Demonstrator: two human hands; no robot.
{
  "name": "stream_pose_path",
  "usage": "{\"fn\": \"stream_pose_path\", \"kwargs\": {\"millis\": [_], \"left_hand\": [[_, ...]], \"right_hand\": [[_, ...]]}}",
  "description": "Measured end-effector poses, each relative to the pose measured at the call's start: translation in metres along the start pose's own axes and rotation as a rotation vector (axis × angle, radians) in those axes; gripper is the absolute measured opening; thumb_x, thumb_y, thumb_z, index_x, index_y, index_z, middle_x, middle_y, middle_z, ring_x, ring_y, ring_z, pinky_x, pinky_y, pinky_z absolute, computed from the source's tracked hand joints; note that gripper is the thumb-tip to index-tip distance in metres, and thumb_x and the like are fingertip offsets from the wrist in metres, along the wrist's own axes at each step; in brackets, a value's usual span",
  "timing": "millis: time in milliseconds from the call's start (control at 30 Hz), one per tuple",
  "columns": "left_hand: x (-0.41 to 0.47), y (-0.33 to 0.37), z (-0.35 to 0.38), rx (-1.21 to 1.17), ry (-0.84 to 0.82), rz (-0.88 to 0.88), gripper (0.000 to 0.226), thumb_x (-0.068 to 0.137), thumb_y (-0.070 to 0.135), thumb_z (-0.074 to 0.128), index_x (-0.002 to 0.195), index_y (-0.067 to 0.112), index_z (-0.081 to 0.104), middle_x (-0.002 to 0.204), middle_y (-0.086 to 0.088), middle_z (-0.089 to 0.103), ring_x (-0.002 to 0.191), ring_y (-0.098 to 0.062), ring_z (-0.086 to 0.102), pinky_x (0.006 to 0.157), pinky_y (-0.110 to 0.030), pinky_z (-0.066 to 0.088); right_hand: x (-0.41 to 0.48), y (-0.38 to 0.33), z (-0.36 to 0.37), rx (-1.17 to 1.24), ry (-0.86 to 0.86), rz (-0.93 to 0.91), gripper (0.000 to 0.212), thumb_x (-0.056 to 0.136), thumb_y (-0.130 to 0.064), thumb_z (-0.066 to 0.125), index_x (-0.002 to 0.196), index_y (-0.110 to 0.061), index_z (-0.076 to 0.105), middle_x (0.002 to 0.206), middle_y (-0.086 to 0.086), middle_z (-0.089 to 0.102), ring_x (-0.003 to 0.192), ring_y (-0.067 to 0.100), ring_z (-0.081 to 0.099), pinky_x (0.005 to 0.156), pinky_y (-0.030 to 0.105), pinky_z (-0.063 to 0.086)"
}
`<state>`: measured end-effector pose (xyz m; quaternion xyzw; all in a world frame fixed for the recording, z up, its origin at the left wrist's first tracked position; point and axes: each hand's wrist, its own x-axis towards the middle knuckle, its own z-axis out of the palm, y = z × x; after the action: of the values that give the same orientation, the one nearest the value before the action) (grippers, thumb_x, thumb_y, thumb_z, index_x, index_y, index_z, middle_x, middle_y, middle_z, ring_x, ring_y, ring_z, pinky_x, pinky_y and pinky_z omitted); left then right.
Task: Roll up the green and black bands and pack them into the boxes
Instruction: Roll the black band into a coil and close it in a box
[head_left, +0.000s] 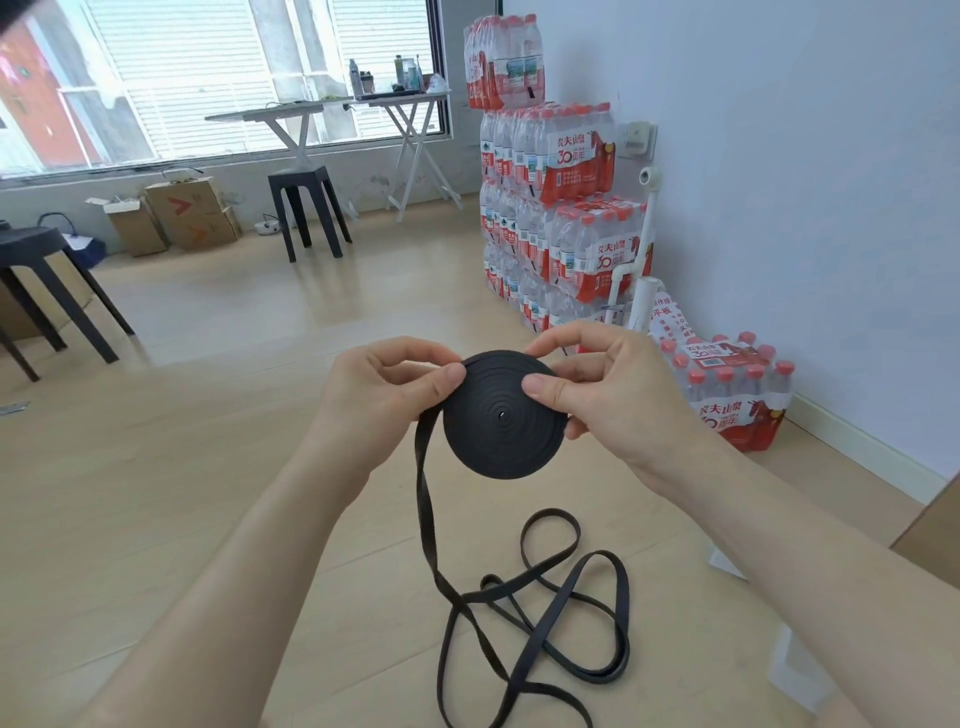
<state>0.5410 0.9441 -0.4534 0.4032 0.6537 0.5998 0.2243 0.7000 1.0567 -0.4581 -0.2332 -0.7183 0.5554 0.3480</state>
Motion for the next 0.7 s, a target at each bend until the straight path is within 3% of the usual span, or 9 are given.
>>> {"fn": "stream_pose_path", "kwargs": {"millis": [200, 400, 600, 700], "left_hand": [[0.001, 0.000, -0.003, -0.246, -0.059, -0.147, 0.010, 0.066, 0.010, 0.072, 0.072, 0.010, 0.064, 0.069, -0.008, 0.067, 0.064, -0.018, 0.062, 0.067, -0.027, 0.051], [0.004, 0.002, -0.001, -0.225, 0.024, -0.115, 0.014, 0.062, 0.003, 0.075, 0.069, 0.010, 0.065, 0.067, -0.006, 0.069, 0.066, -0.016, 0.065, 0.065, -0.022, 0.054], [0.001, 0.001, 0.001, -0.281, -0.101, -0.216, 0.010, 0.060, 0.014, 0.073, 0.067, 0.016, 0.065, 0.071, -0.004, 0.066, 0.067, -0.016, 0.058, 0.068, -0.026, 0.046], [0.001, 0.001, 0.001, -0.338, -0.151, -0.240, 0.013, 0.062, 0.013, 0.072, 0.067, 0.020, 0.062, 0.069, 0.002, 0.064, 0.062, -0.011, 0.054, 0.062, -0.022, 0.042]], "right_hand": [[0.000, -0.004, -0.002, 0.008, 0.049, -0.043, 0.020, 0.082, -0.002, 0.070, 0.086, -0.021, 0.067, 0.067, -0.006, 0.073, 0.057, 0.006, 0.061, 0.044, 0.020, 0.045], [-0.001, -0.009, -0.004, -0.015, 0.043, -0.086, 0.022, 0.082, -0.001, 0.070, 0.085, -0.022, 0.068, 0.068, -0.007, 0.072, 0.058, 0.006, 0.061, 0.045, 0.019, 0.044], [-0.002, -0.011, -0.004, 0.024, 0.086, -0.137, 0.022, 0.082, 0.004, 0.069, 0.085, -0.018, 0.068, 0.063, -0.010, 0.071, 0.054, 0.002, 0.061, 0.047, 0.010, 0.041], [-0.002, -0.012, -0.004, 0.039, 0.127, -0.150, 0.021, 0.082, 0.003, 0.069, 0.086, -0.018, 0.068, 0.062, -0.012, 0.070, 0.054, 0.000, 0.061, 0.048, 0.008, 0.041]]}}
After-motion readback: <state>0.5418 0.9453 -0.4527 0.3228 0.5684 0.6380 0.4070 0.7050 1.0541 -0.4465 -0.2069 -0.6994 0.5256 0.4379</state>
